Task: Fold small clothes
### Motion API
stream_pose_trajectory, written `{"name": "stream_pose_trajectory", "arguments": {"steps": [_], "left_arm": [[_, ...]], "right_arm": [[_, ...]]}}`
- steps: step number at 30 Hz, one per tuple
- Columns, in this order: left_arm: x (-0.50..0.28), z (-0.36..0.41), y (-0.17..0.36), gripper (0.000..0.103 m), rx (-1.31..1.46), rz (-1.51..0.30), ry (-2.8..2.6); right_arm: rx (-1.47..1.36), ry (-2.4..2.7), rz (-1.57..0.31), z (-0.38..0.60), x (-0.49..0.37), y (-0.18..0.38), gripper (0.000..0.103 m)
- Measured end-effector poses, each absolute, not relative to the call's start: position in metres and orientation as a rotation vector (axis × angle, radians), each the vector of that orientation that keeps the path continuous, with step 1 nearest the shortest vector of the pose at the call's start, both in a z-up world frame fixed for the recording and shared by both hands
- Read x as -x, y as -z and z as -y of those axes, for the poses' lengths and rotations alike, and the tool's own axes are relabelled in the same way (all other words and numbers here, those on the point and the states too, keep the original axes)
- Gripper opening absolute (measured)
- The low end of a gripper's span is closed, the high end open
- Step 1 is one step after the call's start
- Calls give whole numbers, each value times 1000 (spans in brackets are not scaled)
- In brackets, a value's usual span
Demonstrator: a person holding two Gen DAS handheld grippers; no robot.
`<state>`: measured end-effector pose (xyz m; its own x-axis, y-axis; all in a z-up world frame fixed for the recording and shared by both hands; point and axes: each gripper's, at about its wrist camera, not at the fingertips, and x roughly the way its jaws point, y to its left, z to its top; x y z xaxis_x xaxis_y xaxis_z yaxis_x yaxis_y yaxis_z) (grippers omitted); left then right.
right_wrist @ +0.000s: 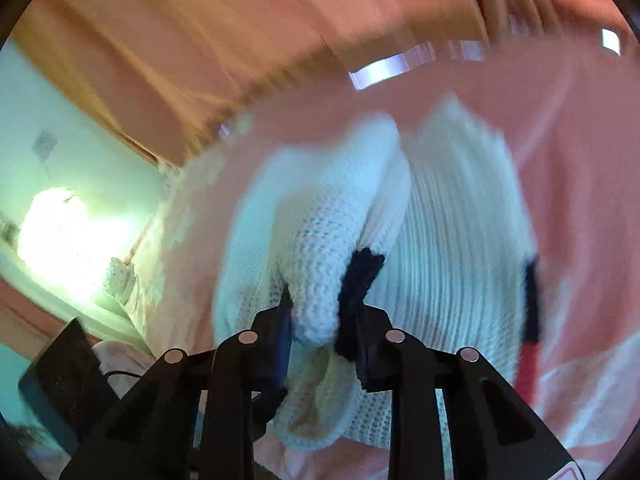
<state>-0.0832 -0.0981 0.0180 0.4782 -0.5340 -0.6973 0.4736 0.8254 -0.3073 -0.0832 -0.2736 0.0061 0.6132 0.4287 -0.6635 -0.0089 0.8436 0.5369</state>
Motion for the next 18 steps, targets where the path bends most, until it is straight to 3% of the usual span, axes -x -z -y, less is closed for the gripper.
{"name": "stream_pose_trajectory", "arguments": {"steps": [3,5,8,13,18], "left_arm": [[78,80,-53,72,240,-887,680],[74,70,-74,79,258,-819,654],[65,75,-73,80,163,-777,579],[61,80,-35,80,128,-899,528],[74,83,-11,80,78,-949,517]], "right_arm": [[-467,-204,-809,290,105,-25,24],[-402,-99,-881,306,108,-8,28],[-435,-27,-1023,322,102,26,32],[-425,-55,-883,323,133,-1,40],[-497,-80,-888,322,145,5,43]]}}
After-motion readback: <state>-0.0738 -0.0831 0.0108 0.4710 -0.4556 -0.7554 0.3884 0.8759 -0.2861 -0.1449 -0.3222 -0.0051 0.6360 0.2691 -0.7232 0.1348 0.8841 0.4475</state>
